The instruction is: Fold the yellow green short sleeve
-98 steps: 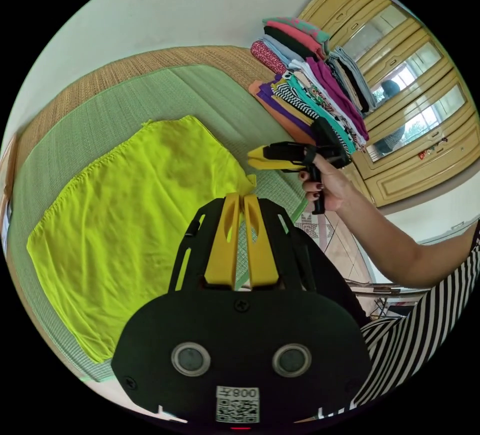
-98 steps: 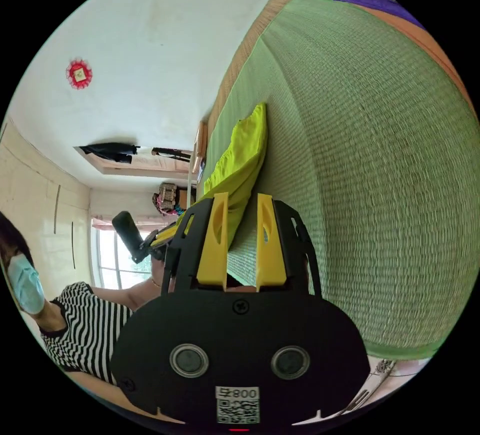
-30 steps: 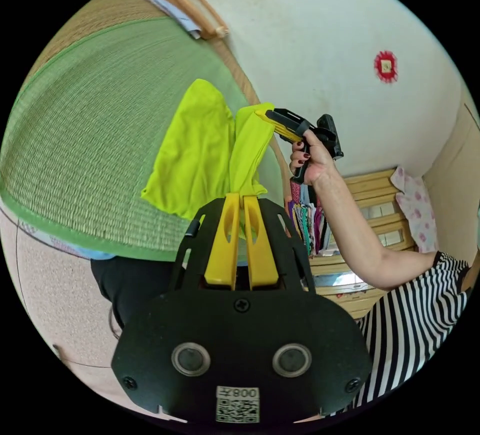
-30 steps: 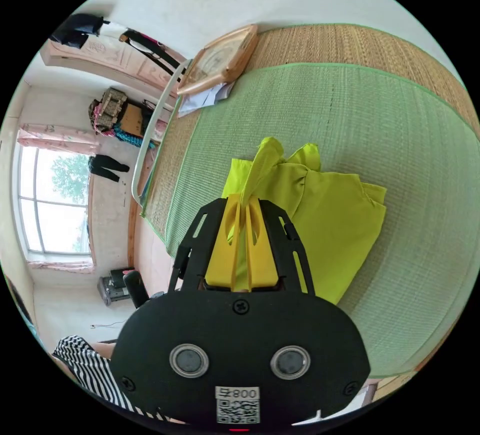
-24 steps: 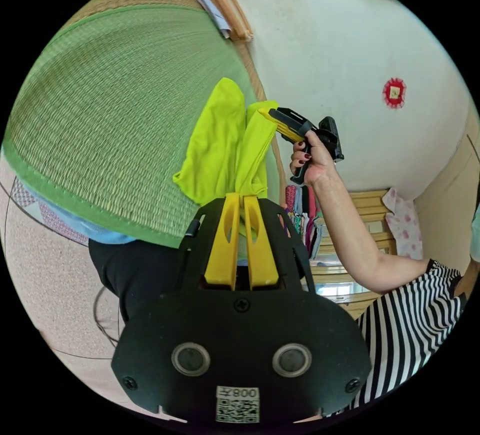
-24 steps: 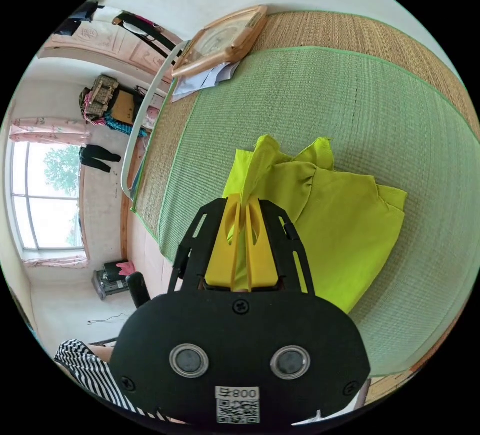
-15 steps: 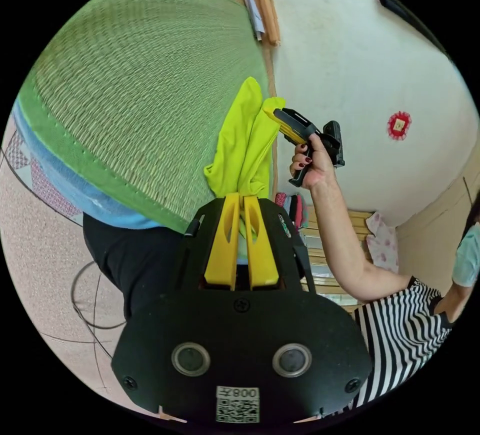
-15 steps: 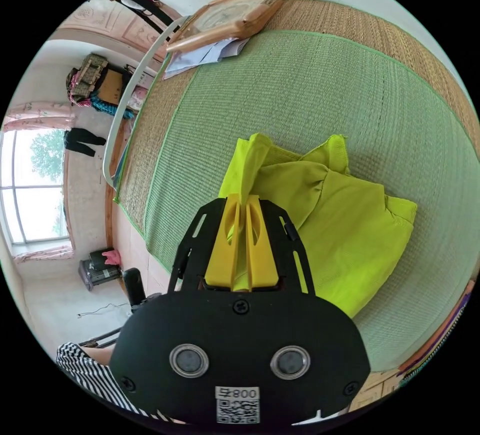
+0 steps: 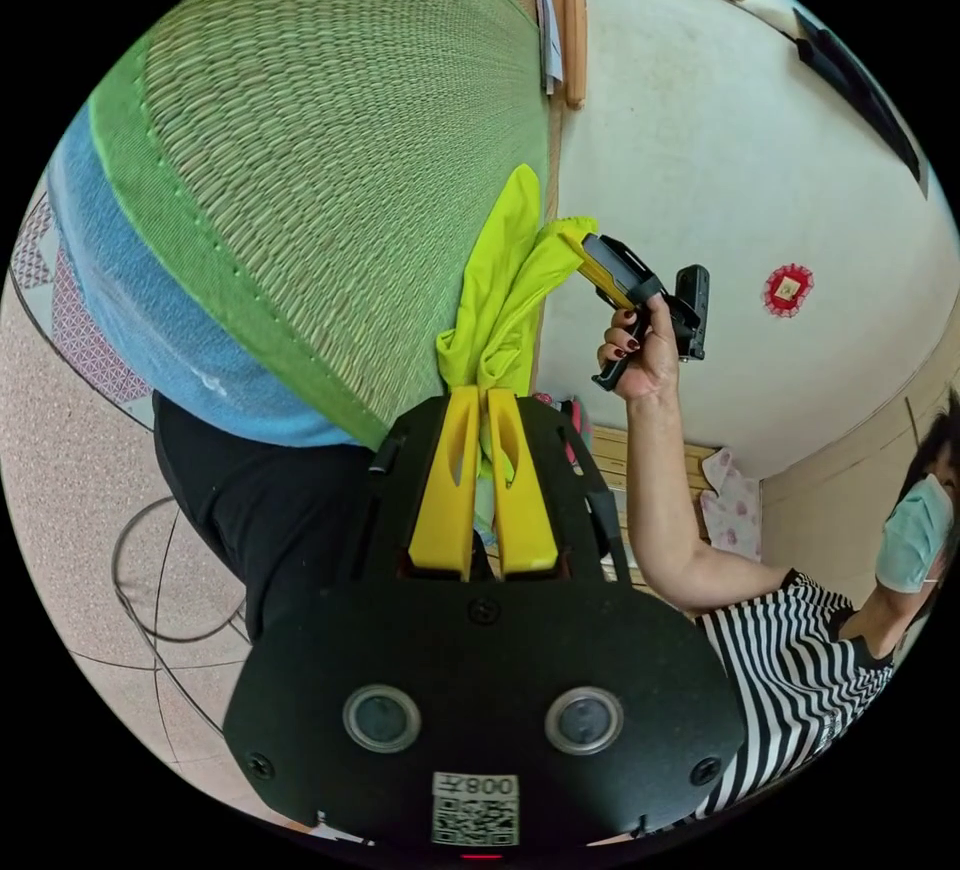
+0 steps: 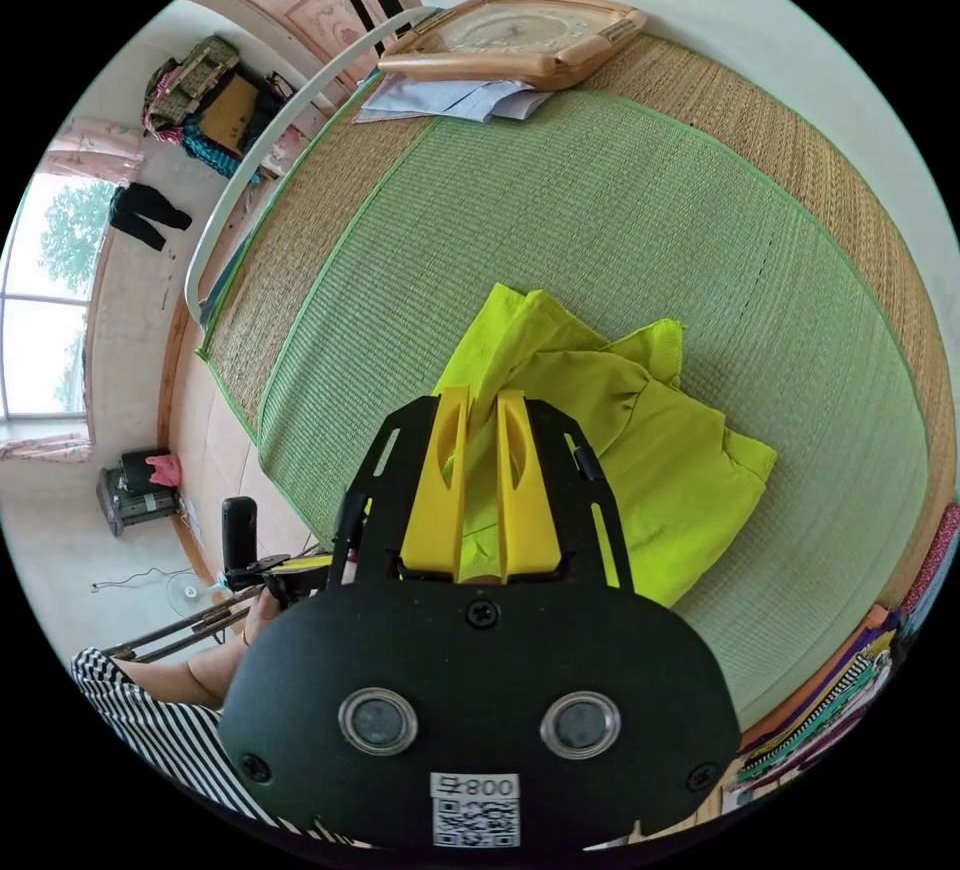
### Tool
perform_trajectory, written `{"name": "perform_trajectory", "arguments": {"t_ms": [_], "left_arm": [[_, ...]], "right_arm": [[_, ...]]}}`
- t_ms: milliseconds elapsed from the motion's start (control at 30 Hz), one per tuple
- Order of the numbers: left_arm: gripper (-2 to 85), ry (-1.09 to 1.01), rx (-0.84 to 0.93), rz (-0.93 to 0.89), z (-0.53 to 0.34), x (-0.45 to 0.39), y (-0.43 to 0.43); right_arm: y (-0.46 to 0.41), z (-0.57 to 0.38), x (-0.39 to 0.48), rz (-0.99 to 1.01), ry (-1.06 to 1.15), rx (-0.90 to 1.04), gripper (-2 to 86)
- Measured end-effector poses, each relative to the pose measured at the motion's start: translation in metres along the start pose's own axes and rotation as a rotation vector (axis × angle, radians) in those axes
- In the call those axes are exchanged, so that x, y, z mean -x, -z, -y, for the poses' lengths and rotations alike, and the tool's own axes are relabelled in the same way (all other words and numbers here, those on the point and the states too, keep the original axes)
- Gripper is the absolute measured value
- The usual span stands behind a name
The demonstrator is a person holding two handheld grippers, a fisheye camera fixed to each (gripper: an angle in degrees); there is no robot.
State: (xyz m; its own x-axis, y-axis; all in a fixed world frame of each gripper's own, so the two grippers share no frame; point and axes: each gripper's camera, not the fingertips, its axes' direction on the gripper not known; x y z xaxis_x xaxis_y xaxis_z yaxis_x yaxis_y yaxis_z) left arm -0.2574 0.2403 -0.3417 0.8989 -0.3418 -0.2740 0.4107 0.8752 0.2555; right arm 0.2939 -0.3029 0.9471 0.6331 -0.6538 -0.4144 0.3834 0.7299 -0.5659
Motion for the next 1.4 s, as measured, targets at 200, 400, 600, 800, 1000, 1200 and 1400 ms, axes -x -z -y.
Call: {"name": "perform_trajectory", "arguments": {"t_ms": [200, 400, 600, 800, 1000, 1200, 1400], "left_arm": [[1.5, -0.001, -0.006, 0.012, -0.009, -0.02, 0.019], [1.3, -0.007, -0.007, 0.024, -0.023, -0.034, 0.03], [0.8, -0.059, -0.025, 0.073, -0.041, -0.056, 0.034], [0.3, -0.162, -0.027, 0.185, -0.059, -0.084, 0.03], [0.2, -0.24, -0.032, 0.23, -0.075, -0.1, 0.02], [0.2, -0.333, 0.02, 0.337, -0.082, -0.113, -0.015], [0.4, -0.327, 0.067, 0.429, -0.088, -0.11, -0.041]], "right_arm": [[-0.034, 0.008, -0.01, 0.009, 0.03, 0.004, 5.7], [-0.056, 0.013, -0.017, 0.013, 0.072, -0.021, 5.4], [-0.082, 0.025, -0.026, -0.07, 0.108, -0.031, 1.9], [-0.156, 0.05, -0.045, -0.174, 0.124, 0.096, 0.3], [-0.176, 0.041, -0.056, -0.222, 0.171, 0.061, 0.2], [-0.174, 0.041, -0.083, -0.149, 0.145, 0.067, 0.2], [-0.177, 0.043, -0.099, -0.064, 0.144, 0.067, 0.1]]}}
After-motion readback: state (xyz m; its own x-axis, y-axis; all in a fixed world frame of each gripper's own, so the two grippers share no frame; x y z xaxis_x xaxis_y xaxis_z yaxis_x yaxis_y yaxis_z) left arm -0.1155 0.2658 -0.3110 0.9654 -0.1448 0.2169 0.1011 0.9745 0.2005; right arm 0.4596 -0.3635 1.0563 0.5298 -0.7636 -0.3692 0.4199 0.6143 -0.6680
